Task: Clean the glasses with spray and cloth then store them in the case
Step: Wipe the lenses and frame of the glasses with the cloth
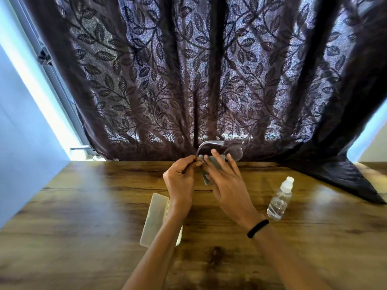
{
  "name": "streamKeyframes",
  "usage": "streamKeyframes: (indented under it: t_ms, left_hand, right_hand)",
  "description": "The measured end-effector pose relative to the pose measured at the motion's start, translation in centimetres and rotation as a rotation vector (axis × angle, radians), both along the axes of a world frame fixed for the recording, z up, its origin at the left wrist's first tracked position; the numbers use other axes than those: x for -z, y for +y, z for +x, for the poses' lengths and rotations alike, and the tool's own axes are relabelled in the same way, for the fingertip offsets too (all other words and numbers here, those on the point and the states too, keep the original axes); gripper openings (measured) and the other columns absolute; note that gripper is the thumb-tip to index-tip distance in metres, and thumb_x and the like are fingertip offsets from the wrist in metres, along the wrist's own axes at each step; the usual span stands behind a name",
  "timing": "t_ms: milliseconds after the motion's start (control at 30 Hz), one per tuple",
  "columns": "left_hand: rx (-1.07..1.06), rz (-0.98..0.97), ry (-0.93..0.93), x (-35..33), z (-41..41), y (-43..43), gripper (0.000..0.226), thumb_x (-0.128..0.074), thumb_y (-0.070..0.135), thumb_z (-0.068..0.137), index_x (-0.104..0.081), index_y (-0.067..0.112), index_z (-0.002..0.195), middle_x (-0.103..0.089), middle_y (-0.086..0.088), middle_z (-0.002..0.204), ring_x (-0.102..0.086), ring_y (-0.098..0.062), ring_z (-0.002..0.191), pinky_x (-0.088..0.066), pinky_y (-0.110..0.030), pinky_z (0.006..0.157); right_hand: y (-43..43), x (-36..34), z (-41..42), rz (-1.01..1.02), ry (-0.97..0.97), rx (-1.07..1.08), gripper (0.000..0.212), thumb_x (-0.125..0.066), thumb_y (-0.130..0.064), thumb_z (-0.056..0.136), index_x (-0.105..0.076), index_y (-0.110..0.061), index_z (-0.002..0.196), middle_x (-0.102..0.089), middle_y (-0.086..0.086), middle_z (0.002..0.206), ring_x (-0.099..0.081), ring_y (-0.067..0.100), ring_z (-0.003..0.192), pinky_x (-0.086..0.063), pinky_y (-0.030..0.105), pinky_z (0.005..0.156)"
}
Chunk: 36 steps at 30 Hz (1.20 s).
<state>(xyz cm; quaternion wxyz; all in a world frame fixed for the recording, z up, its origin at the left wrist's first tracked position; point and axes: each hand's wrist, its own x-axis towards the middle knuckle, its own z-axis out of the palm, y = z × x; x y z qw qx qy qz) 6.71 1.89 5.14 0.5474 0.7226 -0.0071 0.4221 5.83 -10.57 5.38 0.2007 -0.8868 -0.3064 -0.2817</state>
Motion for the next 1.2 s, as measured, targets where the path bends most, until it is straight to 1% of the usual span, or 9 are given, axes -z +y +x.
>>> streamKeyframes:
  t_ms: [200,367,467,567,667,867,1000,1133,1200]
  left_hand:
    - [-0.003,-0.016,-0.021,-0.5,-0.4,0.0,0.023,-0.071,-0.010,0.069,-0.071,0.000,0.090,-0.069,0.000,0.082,-0.063,0.010,0.073,-0.047,-0.005,0.068]
    - [-0.003,-0.069,-0.013,-0.5,-0.3,-0.2,0.022,-0.069,-0.010,0.071,-0.071,0.000,0.091,-0.071,-0.005,0.083,-0.065,0.001,0.075,-0.049,-0.009,0.070]
    - [-0.015,-0.067,-0.011,-0.3,-0.2,-0.4,0.024,-0.068,-0.011,0.072,-0.071,0.001,0.092,-0.070,-0.003,0.084,-0.064,-0.002,0.077,-0.049,-0.009,0.072]
    - [0.004,-0.080,-0.008,-0.2,-0.1,-0.4,0.023,-0.068,-0.012,0.072,-0.071,0.000,0.090,-0.071,-0.007,0.084,-0.065,-0.004,0.075,-0.051,-0.012,0.071]
    - [0.012,-0.074,-0.007,-0.2,-0.2,-0.2,0.023,-0.068,-0.012,0.072,-0.071,-0.001,0.092,-0.072,-0.007,0.083,-0.067,-0.006,0.075,-0.054,-0.018,0.071]
    - [0.023,-0.076,-0.001,-0.2,-0.5,-0.1,0.021,-0.069,-0.010,0.072,-0.071,-0.001,0.091,-0.072,-0.009,0.083,-0.069,-0.014,0.076,-0.057,-0.028,0.073]
    - [0.023,-0.084,-0.008,-0.5,-0.5,0.1,0.021,-0.067,-0.011,0.073,-0.071,-0.002,0.092,-0.072,-0.012,0.083,-0.069,-0.016,0.076,-0.057,-0.027,0.072]
    - [0.031,-0.125,-0.006,-0.5,-0.3,-0.2,0.023,-0.066,-0.013,0.073,-0.070,-0.003,0.093,-0.071,-0.013,0.085,-0.065,-0.004,0.073,-0.053,-0.016,0.071]
    - [0.038,-0.174,0.002,-0.4,-0.4,-0.3,0.025,-0.066,-0.014,0.073,-0.069,-0.002,0.094,-0.070,-0.012,0.085,-0.065,-0.002,0.072,-0.053,-0.016,0.071]
  right_hand:
    - [-0.9,-0.9,-0.1,-0.153,-0.067,0.206,0.045,-0.032,-0.021,0.088,-0.051,-0.014,0.129,-0.051,0.000,0.136,-0.026,0.023,0.138,-0.006,0.046,0.113]
    - [-0.7,-0.6,0.0,0.000,0.031,0.005,0.050,-0.047,-0.002,0.088,-0.042,-0.018,0.135,-0.046,-0.002,0.140,-0.018,0.011,0.138,-0.006,0.040,0.116]
    - [-0.5,-0.7,0.0,0.011,-0.001,-0.043,0.054,-0.049,0.005,0.084,-0.046,-0.020,0.132,-0.051,-0.002,0.135,-0.026,0.011,0.135,-0.011,0.045,0.114]
    - [-0.5,-1.0,0.0,-0.053,-0.095,0.079,0.051,-0.051,0.001,0.084,-0.048,-0.020,0.131,-0.059,-0.002,0.127,-0.033,0.018,0.134,-0.005,0.049,0.112]
    - [-0.2,-1.3,-0.2,-0.145,-0.125,0.227,0.043,-0.047,-0.011,0.086,-0.050,-0.017,0.129,-0.056,-0.002,0.131,-0.029,0.022,0.137,-0.003,0.053,0.111]
    - [0.2,-1.4,-0.4,-0.198,-0.112,0.349,0.052,-0.059,-0.008,0.079,-0.049,-0.012,0.130,-0.053,0.002,0.135,-0.030,0.027,0.136,-0.003,0.059,0.110]
    - [0.3,-1.5,-0.2,-0.148,-0.062,0.256,0.052,-0.053,-0.002,0.082,-0.045,-0.013,0.133,-0.048,0.001,0.139,-0.026,0.023,0.138,-0.003,0.055,0.111]
    - [0.6,-1.4,-0.1,0.048,0.049,0.065,0.058,-0.044,0.009,0.082,-0.044,-0.018,0.134,-0.049,-0.002,0.138,-0.024,0.013,0.137,-0.002,0.047,0.114]
    - [0.7,-1.3,0.1,0.129,0.089,0.004,0.061,-0.039,0.011,0.080,-0.045,-0.020,0.133,-0.050,-0.003,0.136,-0.023,0.009,0.136,-0.002,0.043,0.115]
